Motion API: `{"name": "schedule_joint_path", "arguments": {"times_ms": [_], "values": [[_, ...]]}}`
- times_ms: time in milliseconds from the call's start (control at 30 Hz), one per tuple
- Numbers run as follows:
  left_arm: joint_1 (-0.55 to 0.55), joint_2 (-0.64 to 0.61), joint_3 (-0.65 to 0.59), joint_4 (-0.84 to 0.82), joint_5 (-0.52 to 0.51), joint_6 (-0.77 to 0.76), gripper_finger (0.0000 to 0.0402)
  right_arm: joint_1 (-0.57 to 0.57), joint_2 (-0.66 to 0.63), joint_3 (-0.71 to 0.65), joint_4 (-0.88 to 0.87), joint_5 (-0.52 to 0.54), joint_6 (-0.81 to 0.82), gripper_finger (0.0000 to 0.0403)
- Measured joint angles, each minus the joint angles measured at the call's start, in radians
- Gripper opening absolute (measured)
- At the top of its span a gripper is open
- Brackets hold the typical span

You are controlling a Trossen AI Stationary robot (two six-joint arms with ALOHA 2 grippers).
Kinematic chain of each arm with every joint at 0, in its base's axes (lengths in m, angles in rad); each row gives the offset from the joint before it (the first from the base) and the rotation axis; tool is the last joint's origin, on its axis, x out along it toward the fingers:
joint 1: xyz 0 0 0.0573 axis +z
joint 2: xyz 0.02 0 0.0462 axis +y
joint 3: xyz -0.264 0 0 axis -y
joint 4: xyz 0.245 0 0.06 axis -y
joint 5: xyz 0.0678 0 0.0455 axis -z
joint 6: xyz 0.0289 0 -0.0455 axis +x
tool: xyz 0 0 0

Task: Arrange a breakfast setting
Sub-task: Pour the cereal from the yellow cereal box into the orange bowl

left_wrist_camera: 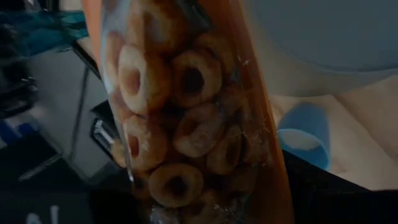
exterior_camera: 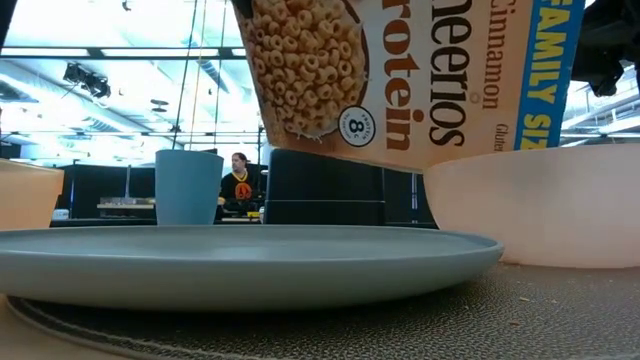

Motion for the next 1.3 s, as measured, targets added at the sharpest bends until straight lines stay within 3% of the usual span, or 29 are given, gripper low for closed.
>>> {"name": "schedule_joint_path", "arguments": {"times_ms": [167,433,1300], "values": [[-0.011,-0.005,0.0,-0.001,-0.005,0.003,0.0213,-0.001,0.0,0.0,0.0,0.0,0.001,0.0222],[-0.016,-0.023,0.002,0.0,-0.098,0.053,0.0213,-0.001,-0.003,0.0,0.01,0.0,-0.018,0.0222],[-0.044,-0.06,0.0,0.0,-0.109,0.06,0.0213,-0.002,-0.006,0.0,0.016,0.0,-0.024,0.0222]]}}
